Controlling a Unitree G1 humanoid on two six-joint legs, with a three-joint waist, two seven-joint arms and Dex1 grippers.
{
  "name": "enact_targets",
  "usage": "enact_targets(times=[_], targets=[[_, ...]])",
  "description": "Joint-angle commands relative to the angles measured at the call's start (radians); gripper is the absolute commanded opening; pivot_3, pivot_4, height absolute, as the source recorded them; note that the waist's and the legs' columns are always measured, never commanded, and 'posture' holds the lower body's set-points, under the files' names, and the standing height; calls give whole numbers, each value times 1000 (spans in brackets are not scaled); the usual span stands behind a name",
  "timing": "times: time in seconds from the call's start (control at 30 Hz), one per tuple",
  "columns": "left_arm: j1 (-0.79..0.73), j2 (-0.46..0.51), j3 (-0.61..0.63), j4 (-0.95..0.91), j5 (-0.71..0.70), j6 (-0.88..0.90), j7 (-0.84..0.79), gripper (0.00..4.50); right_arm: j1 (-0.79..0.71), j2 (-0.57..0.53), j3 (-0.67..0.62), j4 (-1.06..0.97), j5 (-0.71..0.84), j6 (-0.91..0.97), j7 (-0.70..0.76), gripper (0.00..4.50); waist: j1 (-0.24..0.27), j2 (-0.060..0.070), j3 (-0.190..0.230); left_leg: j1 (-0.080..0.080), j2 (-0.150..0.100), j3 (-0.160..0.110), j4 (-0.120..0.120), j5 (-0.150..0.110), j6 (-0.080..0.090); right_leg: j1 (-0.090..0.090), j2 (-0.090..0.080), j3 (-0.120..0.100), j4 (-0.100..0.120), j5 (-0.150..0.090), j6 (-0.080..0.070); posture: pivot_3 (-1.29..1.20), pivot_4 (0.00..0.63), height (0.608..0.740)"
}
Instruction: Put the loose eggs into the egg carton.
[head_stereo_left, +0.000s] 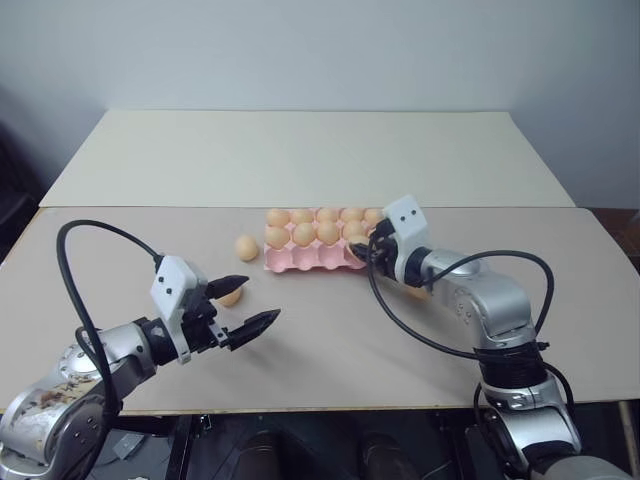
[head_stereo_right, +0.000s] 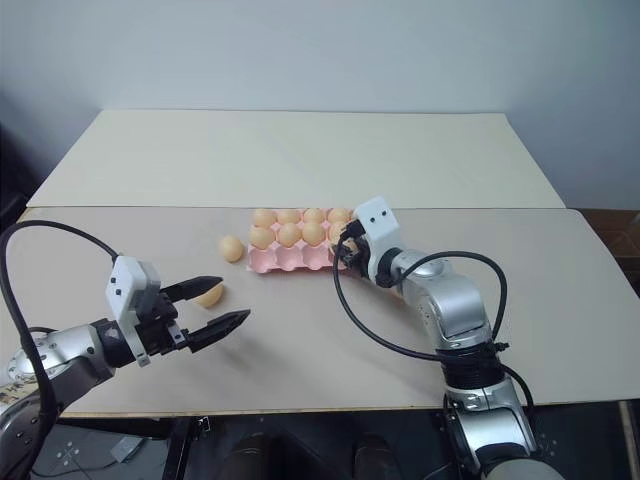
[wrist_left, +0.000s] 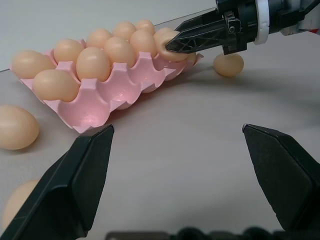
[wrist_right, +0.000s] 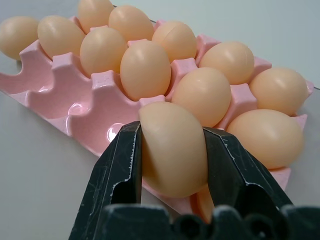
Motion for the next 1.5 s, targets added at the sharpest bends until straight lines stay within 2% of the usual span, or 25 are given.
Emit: enact_targets(times=[0.03, 0.27, 0.3, 0.43, 0.57, 0.73, 0.93, 1.2, 1.5], targets=[[-10, -2, 5, -45, -9, -15, 12, 4500, -9, 9, -12, -10, -11, -39, -4, 1968, 0, 0, 0, 0, 0, 0, 0, 0, 0, 0, 0, 0, 0, 0, 0, 0, 150, 740], [-10, -2, 5, -51, -15, -12, 20, 4500, -3, 13, -14, -5, -22, -49, -1, 4256, 0, 0, 0, 0, 0, 0, 0, 0, 0, 0, 0, 0, 0, 0, 0, 0, 150, 740], [-12, -1, 6, -50, -17, -12, 20, 4500, -4, 9, -20, -12, -17, -47, 3, 4460, 0, 0, 0, 0, 0, 0, 0, 0, 0, 0, 0, 0, 0, 0, 0, 0, 150, 740], [-15, 6, 15, -45, -24, -10, 13, 4500, -3, -25, -57, -58, 16, -28, 40, 4460, 1, 0, 0, 0, 0, 0, 0, 0, 0, 0, 0, 0, 0, 0, 0, 0, 150, 740], [-20, 22, 35, -27, -32, -10, -7, 4500, 31, -122, -130, -148, 105, 0, 149, 4460, 8, 0, 0, -1, 0, 0, 0, 0, 0, 0, 0, 0, 0, 0, 0, 0, 150, 740], [-41, 48, 49, 1, -39, -9, -31, 4500, 196, -382, -273, -253, 243, -37, 418, 4460, 21, 0, 0, 0, 0, 0, 0, -1, 2, 1, 0, 0, -2, 0, 0, 0, 150, 740], [-74, 58, 22, 41, -32, -21, -62, 4500, 358, -576, -486, -232, 335, -75, 601, 4460, 19, 0, 0, 4, 0, 0, 0, -1, 2, 3, 0, 1, -1, 0, 0, 0, 150, 740], [-121, 77, 7, 101, -24, -27, -124, 4500, 523, -693, -661, -187, 352, -119, 731, 4460, 24, 0, 0, 10, -1, 0, 0, -2, 4, 11, 0, 1, -3, 0, 0, 0, 150, 740], [-139, 97, 10, 127, -36, -17, -185, 4500, 600, -728, -718, -148, 310, -165, 714, 4460, 25, 0, 0, 11, -1, 0, 0, -3, 4, 13, 0, 1, -4, 0, 0, 0, 150, 740]])
